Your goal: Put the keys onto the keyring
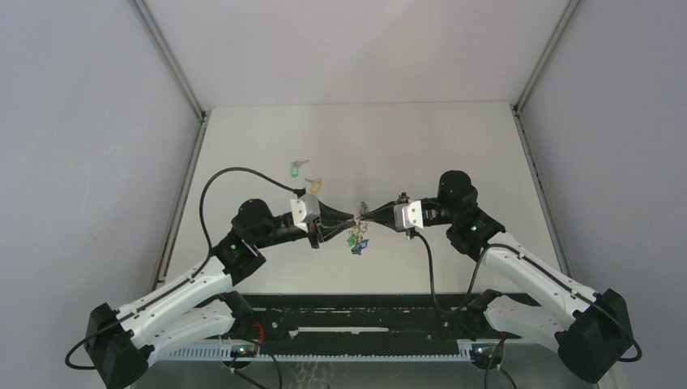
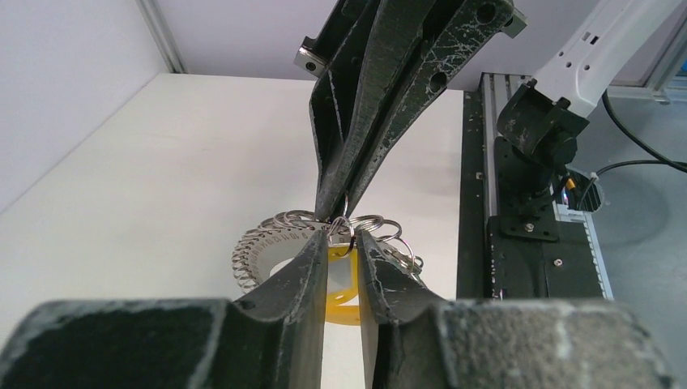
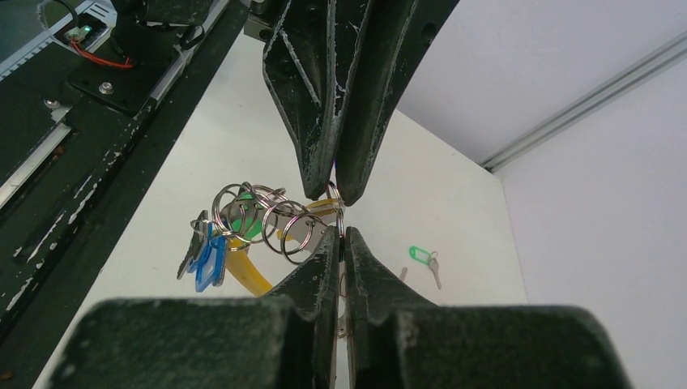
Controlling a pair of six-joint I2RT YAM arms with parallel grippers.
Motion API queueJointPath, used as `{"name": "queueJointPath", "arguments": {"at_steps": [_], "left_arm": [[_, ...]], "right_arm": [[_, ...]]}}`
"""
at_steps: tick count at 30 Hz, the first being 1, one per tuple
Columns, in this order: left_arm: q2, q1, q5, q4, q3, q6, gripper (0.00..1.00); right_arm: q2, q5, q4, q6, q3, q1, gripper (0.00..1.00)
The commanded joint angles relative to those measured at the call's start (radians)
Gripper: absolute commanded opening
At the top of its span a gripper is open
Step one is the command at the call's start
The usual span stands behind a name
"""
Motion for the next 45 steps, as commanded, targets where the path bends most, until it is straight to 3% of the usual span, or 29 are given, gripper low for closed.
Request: {"name": "queueJointPath", "arguments": {"at_steps": [1,12,19,32,35,40,45], "left_arm": [[-0.013,-0.008,-0.011,-0.007,0.068,0.034,0.22],[-0.008,-0.008,-0.01,0.008,0.076,0.007,0.01],[-0.006,-0.008,-0.04,-0.011,0.071,-0.008,0.0],[0.047,-0.008,-0.051,-0.006,0.086,-0.075,0.01],[0.052,-0.008,-0.021,0.036,0.079,-0.099,0.06],[0.01,-0.008,-0.043,0.071,0.044,-0.08,0.29],[-0.079,-0.008,-0.092,0.084,-0.018,-0.006,0.43]], "right_arm": [[-0.025,0.003,0.035,-0.014,0.032,0.012,0.0],[-0.024,-0.001,0.023,-0.02,0.031,0.018,0.0],[-0.055,-0.003,0.061,0.011,0.026,0.01,0.0],[-0.104,-0.05,0.331,0.191,-0.035,-0.018,0.0],[-0.092,-0.048,0.363,0.217,-0.036,-0.017,0.0],[-0.072,-0.029,0.368,0.231,-0.036,-0.016,0.0],[-0.059,-0.023,0.367,0.25,-0.036,-0.028,0.0]]}}
